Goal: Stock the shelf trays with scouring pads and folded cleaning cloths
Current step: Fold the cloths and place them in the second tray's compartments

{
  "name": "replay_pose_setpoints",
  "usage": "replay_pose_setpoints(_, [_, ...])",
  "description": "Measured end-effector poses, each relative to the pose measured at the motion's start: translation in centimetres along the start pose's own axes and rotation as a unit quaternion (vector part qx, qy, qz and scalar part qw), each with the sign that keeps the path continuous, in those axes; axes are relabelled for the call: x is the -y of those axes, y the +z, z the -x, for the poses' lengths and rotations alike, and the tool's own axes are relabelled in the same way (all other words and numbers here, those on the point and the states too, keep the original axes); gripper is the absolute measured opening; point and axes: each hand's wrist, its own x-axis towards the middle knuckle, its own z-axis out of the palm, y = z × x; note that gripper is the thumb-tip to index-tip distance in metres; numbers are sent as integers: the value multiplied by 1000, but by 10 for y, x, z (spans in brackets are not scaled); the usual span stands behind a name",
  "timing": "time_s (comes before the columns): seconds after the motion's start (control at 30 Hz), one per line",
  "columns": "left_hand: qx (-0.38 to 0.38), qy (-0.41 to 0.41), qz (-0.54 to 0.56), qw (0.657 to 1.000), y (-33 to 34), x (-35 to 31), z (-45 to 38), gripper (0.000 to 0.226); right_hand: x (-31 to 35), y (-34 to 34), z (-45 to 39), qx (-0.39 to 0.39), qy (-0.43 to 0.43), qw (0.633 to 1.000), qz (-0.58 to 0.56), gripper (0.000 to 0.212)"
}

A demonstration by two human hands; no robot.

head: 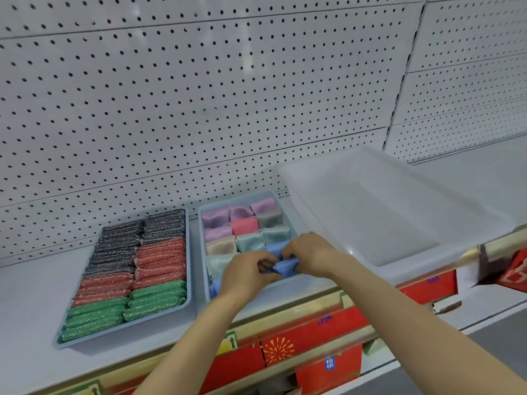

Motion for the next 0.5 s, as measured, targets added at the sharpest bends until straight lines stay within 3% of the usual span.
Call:
replay_pose_setpoints(0.17, [57,17,-14,998,-17,19,4,31,-10,5,5,-15,-4,993,-119,28])
replay_pose_setpoints(0.23, [78,41,-28,996,-19,21,5,29,-6,6,3,-23,-17,995,-94,7])
replay_pose_setpoints(0.3, [94,50,-38,994,-19,21,4,30,1,5,6,-32,-25,996,-78,19])
replay_pose_setpoints(0.4, [111,69,-95,987,-19,23,1,24,1,10,7,-66,-25,995,-66,4])
replay_pose_setpoints(0.5, [83,76,-145,983,-19,22,3,12,0,18,8,-85,-22,995,-39,8])
